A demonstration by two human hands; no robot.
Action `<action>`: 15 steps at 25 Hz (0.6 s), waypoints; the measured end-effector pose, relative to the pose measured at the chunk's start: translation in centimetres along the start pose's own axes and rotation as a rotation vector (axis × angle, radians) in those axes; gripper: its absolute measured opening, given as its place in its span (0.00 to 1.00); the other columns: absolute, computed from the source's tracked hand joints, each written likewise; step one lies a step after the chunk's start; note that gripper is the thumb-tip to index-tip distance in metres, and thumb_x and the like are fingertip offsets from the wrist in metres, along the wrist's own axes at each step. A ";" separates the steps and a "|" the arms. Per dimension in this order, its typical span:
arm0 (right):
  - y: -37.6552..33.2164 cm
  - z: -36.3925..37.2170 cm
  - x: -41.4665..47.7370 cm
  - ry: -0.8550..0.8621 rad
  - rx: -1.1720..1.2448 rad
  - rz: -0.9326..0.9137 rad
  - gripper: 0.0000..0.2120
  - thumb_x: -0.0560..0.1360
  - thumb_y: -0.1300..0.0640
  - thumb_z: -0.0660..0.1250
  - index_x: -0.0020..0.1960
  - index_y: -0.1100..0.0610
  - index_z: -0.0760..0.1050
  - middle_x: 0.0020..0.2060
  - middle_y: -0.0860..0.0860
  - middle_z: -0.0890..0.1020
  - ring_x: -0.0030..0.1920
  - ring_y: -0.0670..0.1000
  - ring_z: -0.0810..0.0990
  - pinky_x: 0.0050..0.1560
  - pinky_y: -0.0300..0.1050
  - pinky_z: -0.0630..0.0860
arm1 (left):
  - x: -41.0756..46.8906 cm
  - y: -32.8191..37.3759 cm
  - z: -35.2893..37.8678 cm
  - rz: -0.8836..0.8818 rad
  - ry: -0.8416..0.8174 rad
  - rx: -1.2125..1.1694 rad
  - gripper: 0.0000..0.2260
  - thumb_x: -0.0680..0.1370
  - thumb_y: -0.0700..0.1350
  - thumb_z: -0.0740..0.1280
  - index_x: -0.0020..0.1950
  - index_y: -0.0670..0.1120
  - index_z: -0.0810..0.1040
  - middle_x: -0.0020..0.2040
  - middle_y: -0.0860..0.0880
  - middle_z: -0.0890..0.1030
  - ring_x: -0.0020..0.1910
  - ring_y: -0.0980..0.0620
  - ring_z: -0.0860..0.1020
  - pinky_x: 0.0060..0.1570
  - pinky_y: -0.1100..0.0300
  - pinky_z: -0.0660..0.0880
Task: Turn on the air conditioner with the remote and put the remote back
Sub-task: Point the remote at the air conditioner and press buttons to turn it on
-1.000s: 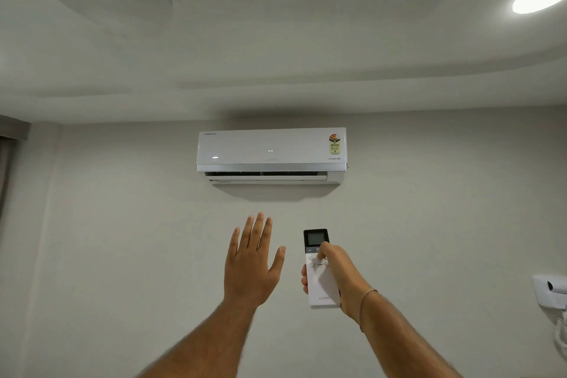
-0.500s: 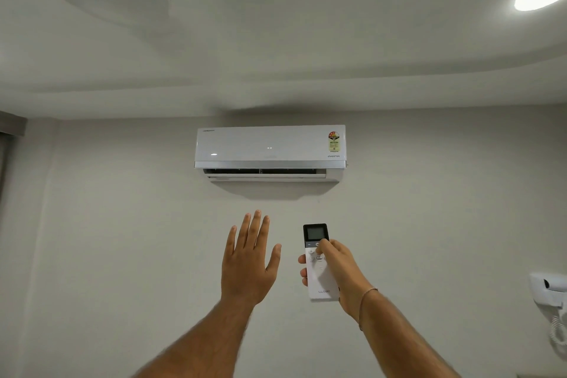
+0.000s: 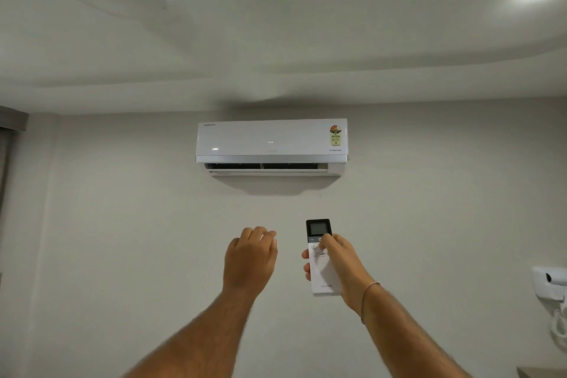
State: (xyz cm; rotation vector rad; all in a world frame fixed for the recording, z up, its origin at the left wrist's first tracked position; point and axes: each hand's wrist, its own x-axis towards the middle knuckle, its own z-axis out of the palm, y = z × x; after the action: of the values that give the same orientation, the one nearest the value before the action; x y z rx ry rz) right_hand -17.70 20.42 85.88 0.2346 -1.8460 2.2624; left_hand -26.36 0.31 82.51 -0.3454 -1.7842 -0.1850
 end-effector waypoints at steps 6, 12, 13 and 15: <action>0.1 -0.1 0.3 -0.002 0.008 0.000 0.08 0.81 0.61 0.61 0.58 0.60 0.75 0.40 0.60 0.88 0.31 0.59 0.84 0.36 0.50 0.84 | 0.4 0.2 -0.4 -0.014 -0.122 0.064 0.13 0.72 0.41 0.80 0.33 0.48 0.79 0.27 0.52 0.74 0.26 0.50 0.72 0.22 0.59 0.67; 0.2 -0.2 0.6 -0.007 0.009 -0.003 0.09 0.80 0.62 0.61 0.59 0.61 0.74 0.41 0.60 0.88 0.32 0.61 0.83 0.39 0.52 0.84 | 0.4 0.2 -0.3 -0.029 -0.106 0.008 0.29 0.78 0.54 0.75 0.26 0.48 0.63 0.22 0.53 0.61 0.19 0.50 0.60 0.23 0.65 0.54; 0.2 -0.2 0.6 -0.007 0.005 -0.005 0.11 0.80 0.61 0.61 0.60 0.62 0.74 0.41 0.60 0.88 0.32 0.61 0.83 0.39 0.52 0.84 | 0.3 0.3 -0.4 -0.030 -0.060 -0.005 0.28 0.82 0.56 0.69 0.27 0.49 0.62 0.22 0.53 0.60 0.20 0.50 0.61 0.23 0.63 0.53; 0.3 -0.3 0.7 -0.007 -0.001 -0.005 0.13 0.80 0.61 0.62 0.63 0.63 0.73 0.42 0.61 0.88 0.32 0.61 0.83 0.39 0.52 0.84 | 0.0 0.4 -0.3 -0.041 -0.001 -0.067 0.23 0.85 0.57 0.59 0.32 0.50 0.73 0.26 0.53 0.72 0.26 0.48 0.73 0.27 0.56 0.71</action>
State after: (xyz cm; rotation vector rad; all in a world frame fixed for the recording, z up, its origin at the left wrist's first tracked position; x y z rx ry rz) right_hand -18.45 20.71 85.67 0.2479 -1.8480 2.2599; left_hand -25.99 0.58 82.58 -0.3565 -1.7901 -0.2741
